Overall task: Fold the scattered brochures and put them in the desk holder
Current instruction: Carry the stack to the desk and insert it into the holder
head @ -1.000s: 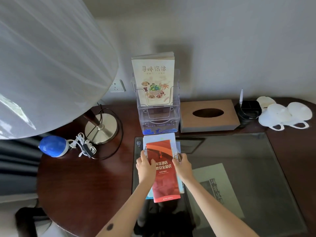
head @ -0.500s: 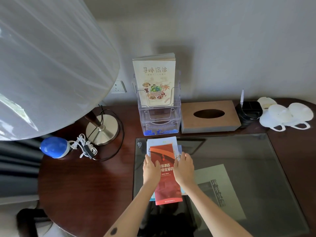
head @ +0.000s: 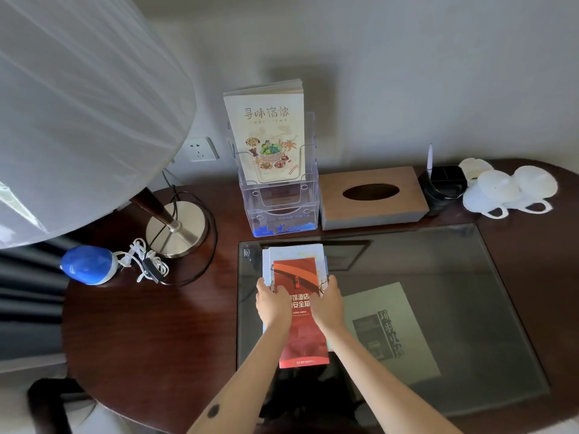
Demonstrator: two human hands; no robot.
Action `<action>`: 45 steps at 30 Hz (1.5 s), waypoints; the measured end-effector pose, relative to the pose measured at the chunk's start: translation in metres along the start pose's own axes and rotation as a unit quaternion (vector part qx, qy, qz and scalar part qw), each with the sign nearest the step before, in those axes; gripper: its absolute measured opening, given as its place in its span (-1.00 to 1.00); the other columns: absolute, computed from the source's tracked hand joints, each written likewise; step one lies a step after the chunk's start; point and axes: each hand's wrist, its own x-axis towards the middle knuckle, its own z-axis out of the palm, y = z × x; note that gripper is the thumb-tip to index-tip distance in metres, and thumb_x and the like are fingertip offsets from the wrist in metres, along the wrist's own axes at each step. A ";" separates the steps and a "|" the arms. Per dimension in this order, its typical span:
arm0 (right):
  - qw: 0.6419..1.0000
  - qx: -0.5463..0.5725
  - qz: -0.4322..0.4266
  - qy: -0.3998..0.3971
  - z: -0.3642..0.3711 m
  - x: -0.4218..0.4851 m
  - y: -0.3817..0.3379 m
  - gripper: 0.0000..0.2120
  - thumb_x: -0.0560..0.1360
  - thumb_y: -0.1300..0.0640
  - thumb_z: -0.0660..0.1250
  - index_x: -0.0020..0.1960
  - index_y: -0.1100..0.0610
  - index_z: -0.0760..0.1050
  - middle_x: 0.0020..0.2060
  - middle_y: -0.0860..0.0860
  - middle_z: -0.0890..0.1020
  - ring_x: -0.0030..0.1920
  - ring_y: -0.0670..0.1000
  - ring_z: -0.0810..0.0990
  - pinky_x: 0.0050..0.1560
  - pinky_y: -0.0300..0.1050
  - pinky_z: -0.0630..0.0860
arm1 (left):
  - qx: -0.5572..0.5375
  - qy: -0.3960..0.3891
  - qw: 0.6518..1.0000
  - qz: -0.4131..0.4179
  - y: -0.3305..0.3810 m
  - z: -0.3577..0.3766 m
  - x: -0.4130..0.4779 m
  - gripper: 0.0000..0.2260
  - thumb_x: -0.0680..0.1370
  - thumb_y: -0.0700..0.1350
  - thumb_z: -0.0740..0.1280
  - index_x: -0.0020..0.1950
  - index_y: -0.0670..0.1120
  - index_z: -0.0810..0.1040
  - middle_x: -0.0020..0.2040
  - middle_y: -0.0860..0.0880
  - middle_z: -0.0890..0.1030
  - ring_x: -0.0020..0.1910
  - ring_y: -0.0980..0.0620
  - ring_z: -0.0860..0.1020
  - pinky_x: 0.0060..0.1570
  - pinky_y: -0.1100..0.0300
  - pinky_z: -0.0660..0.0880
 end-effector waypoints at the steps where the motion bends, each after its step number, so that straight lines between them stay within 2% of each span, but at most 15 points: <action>1: 1.000 -0.001 0.015 -0.001 -0.003 0.002 0.001 -0.50 0.50 0.33 0.15 0.42 0.29 0.17 0.31 0.21 0.43 0.27 0.20 0.46 0.19 0.09 0.46 | -0.002 -0.002 1.000 -0.011 0.001 0.001 0.000 -0.54 0.55 -0.20 0.10 0.46 -0.13 0.20 0.24 -0.22 0.50 0.20 -0.21 0.47 0.16 -0.09 0.45; 3: 0.999 -0.002 0.036 0.002 -0.008 0.007 0.002 -0.55 0.49 0.32 0.16 0.37 0.29 0.23 0.24 0.21 0.47 0.12 0.14 0.51 -0.04 0.00 0.43 | -0.001 -0.002 0.999 -0.034 0.004 0.003 0.000 -0.59 0.55 -0.20 0.11 0.40 -0.21 0.31 0.24 -0.25 0.49 0.21 -0.23 0.46 0.17 -0.06 0.42; 7: 0.998 0.007 0.034 0.045 -0.031 0.014 0.007 -0.90 0.47 0.34 0.15 -0.06 0.19 0.37 -0.14 0.13 0.50 -0.22 0.07 0.41 -0.27 -0.10 0.34 | -0.008 -0.035 0.998 -0.050 0.011 0.019 -0.008 -0.66 0.56 -0.20 0.08 0.23 -0.35 0.44 0.22 -0.35 0.49 0.21 -0.32 0.47 0.18 -0.11 0.44; 12: 0.994 0.007 0.025 0.109 -0.074 0.030 0.015 -0.85 0.44 0.36 0.12 -0.20 0.13 0.34 -0.22 0.11 0.45 -0.28 0.07 0.37 -0.34 -0.13 0.26 | -0.006 -0.079 0.997 -0.008 0.027 0.059 -0.034 -0.66 0.56 -0.23 0.05 0.21 -0.36 0.45 0.23 -0.35 0.47 0.17 -0.31 0.49 0.17 -0.12 0.44; 16: 0.990 0.013 0.039 0.131 -0.102 0.041 0.034 -0.88 0.43 0.33 0.12 -0.21 0.15 0.36 -0.26 0.09 0.45 -0.35 0.07 0.38 -0.36 -0.12 0.29 | 0.006 -0.113 0.994 0.009 0.032 0.087 -0.048 -0.66 0.54 -0.28 0.04 0.22 -0.39 0.42 0.26 -0.39 0.42 0.18 -0.34 0.46 0.11 -0.15 0.46; 19: 0.987 0.009 0.065 0.147 -0.115 0.047 0.044 -0.83 0.46 0.28 0.15 -0.01 0.19 0.47 -0.13 0.13 0.54 -0.14 0.16 0.53 -0.21 -0.05 0.39 | 0.025 -0.132 0.991 0.018 0.032 0.103 -0.051 -0.67 0.55 -0.24 0.05 0.22 -0.35 0.43 0.28 -0.35 0.42 0.17 -0.28 0.49 0.08 -0.08 0.49; 22: 0.985 0.012 0.092 0.147 -0.122 0.052 0.050 -0.75 0.48 0.27 0.15 0.12 0.21 0.46 0.01 0.17 0.56 0.02 0.21 0.53 -0.10 0.00 0.43 | 0.035 -0.170 0.985 0.013 0.033 0.108 -0.054 -0.70 0.56 -0.22 0.07 0.24 -0.25 0.42 0.25 -0.28 0.47 -0.17 0.00 0.52 -0.32 0.16 0.46; 25: 0.986 0.011 0.108 0.128 -0.123 0.053 0.051 -0.71 0.48 0.27 0.15 0.19 0.22 0.44 0.08 0.21 0.55 0.05 0.23 0.54 0.00 0.07 0.50 | 0.012 -0.174 0.985 -0.002 0.032 0.106 -0.047 -0.60 0.60 -0.16 0.10 0.44 -0.09 0.25 -0.01 0.01 0.53 -0.30 0.20 0.41 -0.42 0.34 0.32; 27: 0.981 -0.002 0.118 0.156 -0.121 0.053 0.045 -0.66 0.50 0.27 0.17 0.27 0.21 0.41 0.18 0.21 0.52 0.15 0.24 0.50 0.14 0.14 0.47 | 0.015 -0.158 0.987 0.029 0.033 0.098 -0.043 -0.62 0.61 -0.18 0.11 0.43 -0.07 0.28 -0.07 0.09 0.53 -0.23 0.17 0.46 -0.35 0.38 0.36; 29: 0.969 -0.006 0.095 0.228 -0.115 0.048 0.033 -0.63 0.52 0.28 0.18 0.33 0.19 0.37 0.27 0.19 0.46 0.25 0.22 0.43 0.27 0.18 0.33 | -0.008 -0.111 0.991 0.079 0.035 0.083 -0.037 -0.66 0.60 -0.24 0.08 0.35 -0.07 0.38 0.16 0.00 0.56 -0.03 0.05 0.53 -0.16 0.32 0.48; 31: 0.966 0.032 0.009 0.256 -0.104 0.040 0.017 -0.63 0.52 0.33 0.15 0.31 0.17 0.37 0.27 0.14 0.45 0.26 0.15 0.43 0.26 0.05 0.33 | -0.050 -0.038 0.989 0.135 0.035 0.062 -0.026 -0.63 0.59 -0.30 0.08 0.36 -0.05 0.37 0.32 0.00 0.45 0.14 0.05 0.48 0.01 0.40 0.43; 34: 0.978 0.046 -0.104 0.174 -0.072 0.027 -0.003 -0.59 0.53 0.37 0.13 0.36 0.18 0.34 0.29 0.09 0.45 0.32 0.05 0.41 0.28 -0.11 0.34 | -0.043 0.091 0.975 0.196 0.031 0.030 -0.006 -0.55 0.58 -0.31 0.11 0.47 -0.09 0.22 0.49 -0.04 0.20 0.45 0.01 0.20 0.36 0.19 0.24; 36: 0.983 0.024 -0.135 0.119 -0.049 0.018 -0.012 -0.57 0.55 0.31 0.15 0.42 0.18 0.26 0.37 0.07 0.40 0.39 0.04 0.34 0.37 -0.10 0.27 | -0.038 0.139 0.973 0.180 0.024 0.014 0.003 -0.50 0.59 -0.31 0.11 0.51 -0.12 0.11 0.53 -0.08 0.12 0.50 -0.04 0.11 0.44 0.07 0.17; 40: 0.988 -0.034 -0.128 0.079 -0.016 0.003 -0.017 -0.53 0.60 0.19 0.11 0.48 0.20 0.13 0.45 0.10 0.30 0.46 0.08 0.26 0.43 -0.07 0.20 | -0.031 0.137 0.983 0.117 0.006 0.000 0.011 -0.45 0.59 -0.28 0.10 0.54 -0.15 -0.04 0.54 -0.14 0.07 0.51 -0.10 0.08 0.46 0.07 0.10; 45: 0.982 -0.184 -0.040 0.022 -0.003 -0.016 -0.009 -0.47 0.62 0.06 0.05 0.51 0.24 0.00 0.45 0.24 0.22 0.45 0.18 0.23 0.40 0.10 0.27 | -0.012 0.037 0.999 0.011 -0.017 0.001 0.005 -0.46 0.63 -0.17 0.04 0.54 -0.14 -0.14 0.54 -0.14 0.11 0.48 -0.15 0.19 0.42 -0.06 0.20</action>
